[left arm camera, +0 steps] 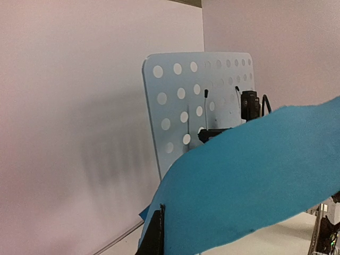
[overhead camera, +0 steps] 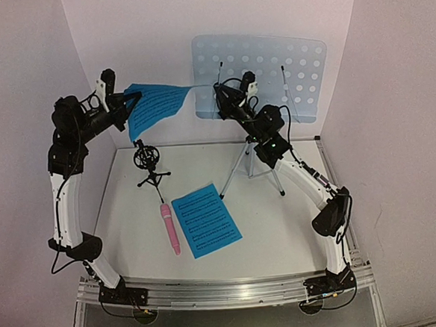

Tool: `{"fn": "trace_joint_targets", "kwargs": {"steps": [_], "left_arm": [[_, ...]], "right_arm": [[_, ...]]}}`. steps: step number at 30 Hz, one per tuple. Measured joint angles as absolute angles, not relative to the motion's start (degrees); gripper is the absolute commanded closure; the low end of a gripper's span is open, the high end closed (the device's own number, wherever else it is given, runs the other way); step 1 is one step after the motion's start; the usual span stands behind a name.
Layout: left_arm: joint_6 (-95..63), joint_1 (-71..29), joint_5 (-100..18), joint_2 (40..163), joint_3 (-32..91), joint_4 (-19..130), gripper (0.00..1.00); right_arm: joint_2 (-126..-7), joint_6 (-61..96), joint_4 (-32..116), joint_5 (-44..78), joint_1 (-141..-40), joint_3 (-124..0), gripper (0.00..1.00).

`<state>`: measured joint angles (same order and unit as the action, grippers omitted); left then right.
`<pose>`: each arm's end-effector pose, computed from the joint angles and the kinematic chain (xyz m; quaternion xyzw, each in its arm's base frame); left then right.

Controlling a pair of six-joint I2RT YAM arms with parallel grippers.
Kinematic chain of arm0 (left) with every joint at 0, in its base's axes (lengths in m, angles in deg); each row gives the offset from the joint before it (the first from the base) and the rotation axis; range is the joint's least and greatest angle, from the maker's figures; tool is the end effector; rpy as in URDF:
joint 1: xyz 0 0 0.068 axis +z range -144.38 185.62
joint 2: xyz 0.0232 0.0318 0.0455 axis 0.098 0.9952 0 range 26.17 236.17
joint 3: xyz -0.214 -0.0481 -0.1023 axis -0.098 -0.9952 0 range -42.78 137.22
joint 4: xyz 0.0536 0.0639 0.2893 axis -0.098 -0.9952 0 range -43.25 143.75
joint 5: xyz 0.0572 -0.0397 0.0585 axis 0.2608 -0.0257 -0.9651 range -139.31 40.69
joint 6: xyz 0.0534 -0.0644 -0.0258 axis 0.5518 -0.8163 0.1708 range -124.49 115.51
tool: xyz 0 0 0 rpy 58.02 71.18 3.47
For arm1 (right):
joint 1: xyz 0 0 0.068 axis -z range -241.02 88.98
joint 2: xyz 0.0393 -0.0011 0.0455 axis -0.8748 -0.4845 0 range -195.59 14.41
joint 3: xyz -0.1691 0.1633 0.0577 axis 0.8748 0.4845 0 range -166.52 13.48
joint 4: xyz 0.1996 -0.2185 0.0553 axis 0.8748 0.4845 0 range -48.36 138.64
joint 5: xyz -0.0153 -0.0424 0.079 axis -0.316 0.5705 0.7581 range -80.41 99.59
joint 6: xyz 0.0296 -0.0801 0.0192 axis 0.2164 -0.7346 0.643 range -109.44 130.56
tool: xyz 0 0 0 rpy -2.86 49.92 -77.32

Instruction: Set up the instrument practice props

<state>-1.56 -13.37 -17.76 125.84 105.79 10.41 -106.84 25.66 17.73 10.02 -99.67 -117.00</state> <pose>0.3101 -0.1497 0.6115 0.3207 0.5966 -0.2805 0.6801 0.4221 0.3382 0.5000 -0.1004 0.4654 0.3991 0.7836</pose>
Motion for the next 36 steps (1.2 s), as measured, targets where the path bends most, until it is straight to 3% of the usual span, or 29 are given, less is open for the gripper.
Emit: {"fn": "trace_joint_targets", "kwargs": {"steps": [23, 36], "left_arm": [[-39.5, -12.1, -21.0, 131.9, 105.9, 28.9, 1.00], [-47.8, -14.8, -19.5, 135.0, 107.2, 36.8, 1.00]], "right_arm": [[-105.8, 27.0, 17.3, 10.0, -99.7, -115.3, 1.00], [-105.8, 27.8, 17.1, 10.1, -99.7, -115.1, 1.00]]}}
